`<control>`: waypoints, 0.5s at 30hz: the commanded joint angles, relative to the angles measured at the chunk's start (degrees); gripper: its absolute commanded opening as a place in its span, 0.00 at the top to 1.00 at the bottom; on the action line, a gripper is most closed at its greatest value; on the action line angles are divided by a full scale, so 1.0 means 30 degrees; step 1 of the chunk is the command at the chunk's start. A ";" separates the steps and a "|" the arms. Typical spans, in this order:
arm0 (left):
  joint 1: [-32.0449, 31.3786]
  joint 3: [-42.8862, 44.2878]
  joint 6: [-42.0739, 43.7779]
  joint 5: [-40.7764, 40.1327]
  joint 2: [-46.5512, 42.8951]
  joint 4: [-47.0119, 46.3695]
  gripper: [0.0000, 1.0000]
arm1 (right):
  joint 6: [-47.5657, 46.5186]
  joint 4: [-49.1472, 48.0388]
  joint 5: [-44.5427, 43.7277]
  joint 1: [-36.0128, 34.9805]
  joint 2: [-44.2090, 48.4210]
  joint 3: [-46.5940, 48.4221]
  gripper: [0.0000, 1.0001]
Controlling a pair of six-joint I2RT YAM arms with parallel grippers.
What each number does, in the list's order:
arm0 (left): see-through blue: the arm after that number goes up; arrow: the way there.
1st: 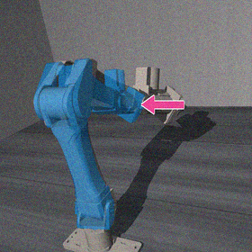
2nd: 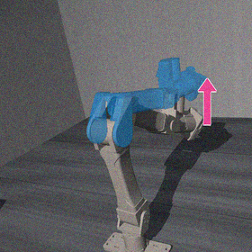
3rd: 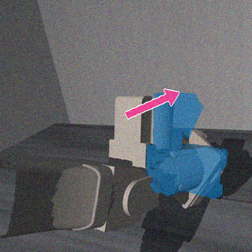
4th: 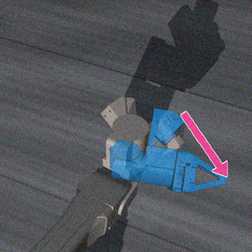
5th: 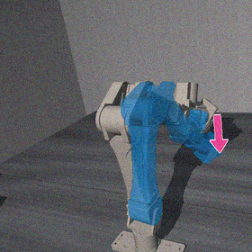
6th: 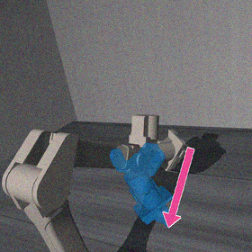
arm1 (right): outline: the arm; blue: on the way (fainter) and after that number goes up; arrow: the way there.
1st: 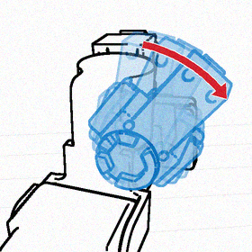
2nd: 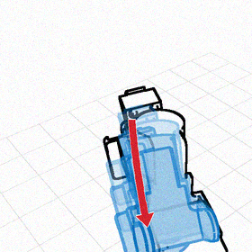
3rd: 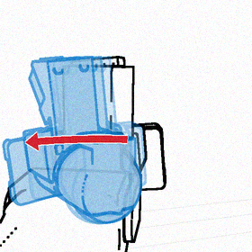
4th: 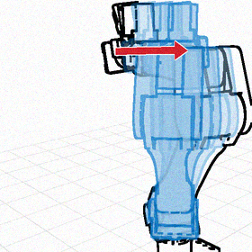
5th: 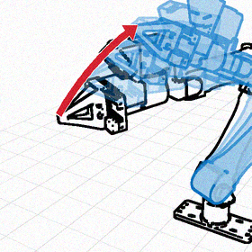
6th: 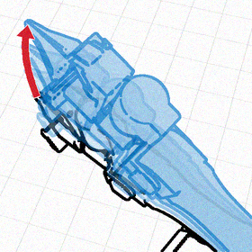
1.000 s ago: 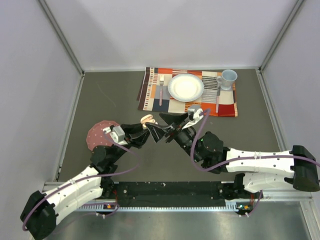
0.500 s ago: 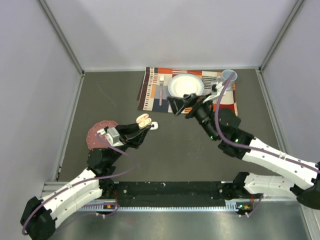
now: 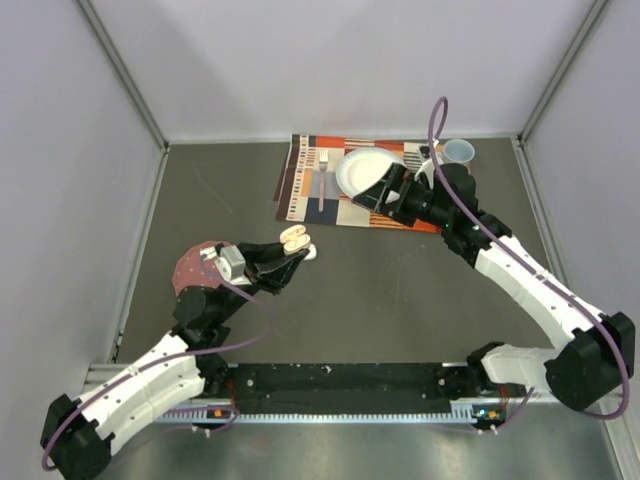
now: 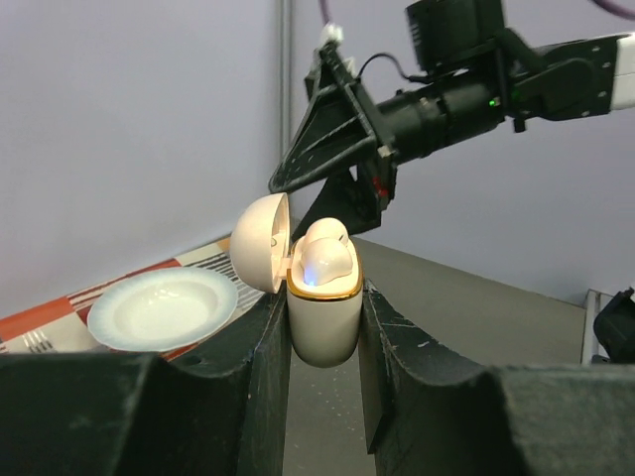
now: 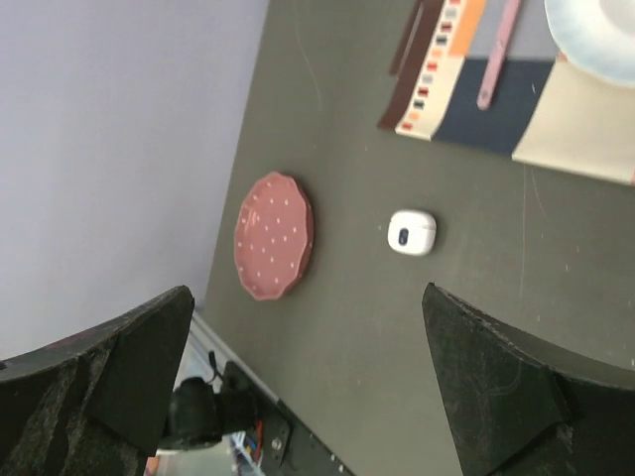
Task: Insert the wireless bluetooth earbuds into the charging case
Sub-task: Close the charging case with the earbuds.
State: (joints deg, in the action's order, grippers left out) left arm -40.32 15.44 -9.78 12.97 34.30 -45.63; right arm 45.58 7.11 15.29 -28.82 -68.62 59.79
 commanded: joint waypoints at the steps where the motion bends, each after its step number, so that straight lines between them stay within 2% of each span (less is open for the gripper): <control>1: 0.0020 0.1472 -0.0139 0.1592 0.0516 0.0176 1.00 | 0.0538 0.0823 0.2756 0.1050 0.0166 0.0784 0.01; 6: 0.0020 0.2790 -0.0166 0.3903 0.1133 0.1292 1.00 | 0.0421 -0.0026 0.2521 0.1081 0.0987 0.0199 0.01; 10: 0.0020 0.3114 -0.0402 0.4991 0.1717 0.1233 1.00 | 0.0743 -0.2657 0.2611 0.1081 0.2391 -0.2311 0.01; 11: 0.0020 0.3259 -0.0402 0.5224 0.1864 0.1292 1.00 | 0.1091 -0.4550 0.2580 0.1081 0.3207 -0.2960 0.01; 15: 0.0020 0.3875 -0.0840 0.6484 0.2597 0.1324 1.00 | 0.0832 -0.5127 0.2957 0.1110 0.3860 -0.3525 0.01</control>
State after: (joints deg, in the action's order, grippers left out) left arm -40.32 23.46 -10.68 26.94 40.53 -40.56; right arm 47.88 -0.47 22.35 -25.96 -59.29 49.60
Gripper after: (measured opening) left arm 0.338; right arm 0.987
